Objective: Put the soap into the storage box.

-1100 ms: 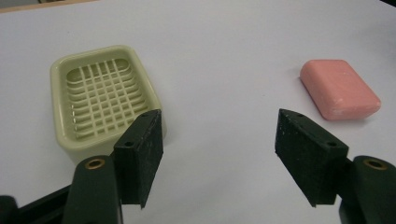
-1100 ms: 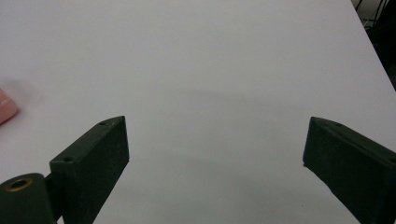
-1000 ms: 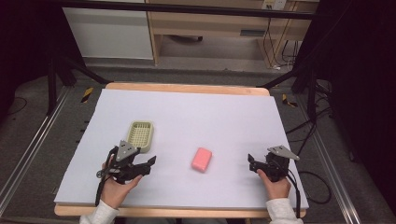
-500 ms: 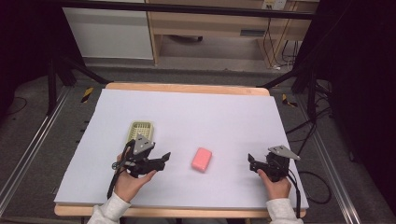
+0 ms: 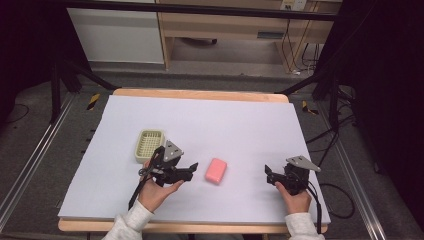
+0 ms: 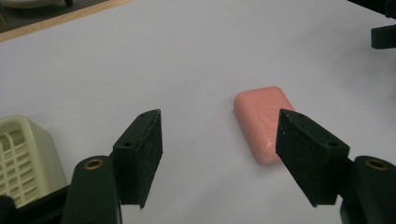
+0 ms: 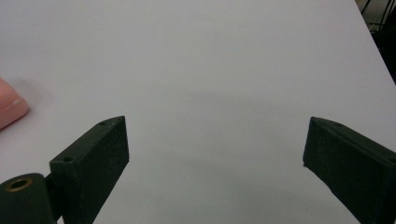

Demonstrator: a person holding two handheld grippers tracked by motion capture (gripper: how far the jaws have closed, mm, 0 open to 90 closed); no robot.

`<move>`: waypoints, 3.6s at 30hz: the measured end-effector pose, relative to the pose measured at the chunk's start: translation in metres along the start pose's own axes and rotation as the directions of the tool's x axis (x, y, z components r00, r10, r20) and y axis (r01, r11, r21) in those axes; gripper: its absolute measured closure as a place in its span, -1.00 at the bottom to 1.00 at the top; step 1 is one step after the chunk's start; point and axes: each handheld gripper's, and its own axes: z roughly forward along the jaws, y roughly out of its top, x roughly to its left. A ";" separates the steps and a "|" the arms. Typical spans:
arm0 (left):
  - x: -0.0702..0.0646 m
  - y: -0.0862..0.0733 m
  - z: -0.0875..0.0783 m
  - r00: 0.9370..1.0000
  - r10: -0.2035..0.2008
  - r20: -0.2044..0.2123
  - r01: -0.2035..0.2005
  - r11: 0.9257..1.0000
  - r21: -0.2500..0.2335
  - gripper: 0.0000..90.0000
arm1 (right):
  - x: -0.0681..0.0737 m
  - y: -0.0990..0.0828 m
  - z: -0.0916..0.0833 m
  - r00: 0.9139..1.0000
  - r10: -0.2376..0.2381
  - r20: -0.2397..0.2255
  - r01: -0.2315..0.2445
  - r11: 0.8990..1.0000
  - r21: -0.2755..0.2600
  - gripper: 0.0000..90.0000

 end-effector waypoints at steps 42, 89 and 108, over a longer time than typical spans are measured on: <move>-0.043 0.023 0.071 0.999 0.015 0.047 -0.023 0.985 0.171 -0.35 | 0.005 0.002 0.000 0.999 -0.032 0.005 0.032 0.999 0.004 -0.84; -0.054 0.015 0.118 0.998 -0.053 0.023 0.042 0.942 0.333 -0.39 | 0.007 0.001 0.003 0.999 -0.034 -0.005 0.034 0.999 0.026 -0.84; -0.058 0.017 0.120 0.998 -0.059 -0.013 0.060 0.924 0.378 -0.31 | 0.006 0.001 0.003 0.999 -0.032 -0.006 0.032 0.999 0.029 -0.83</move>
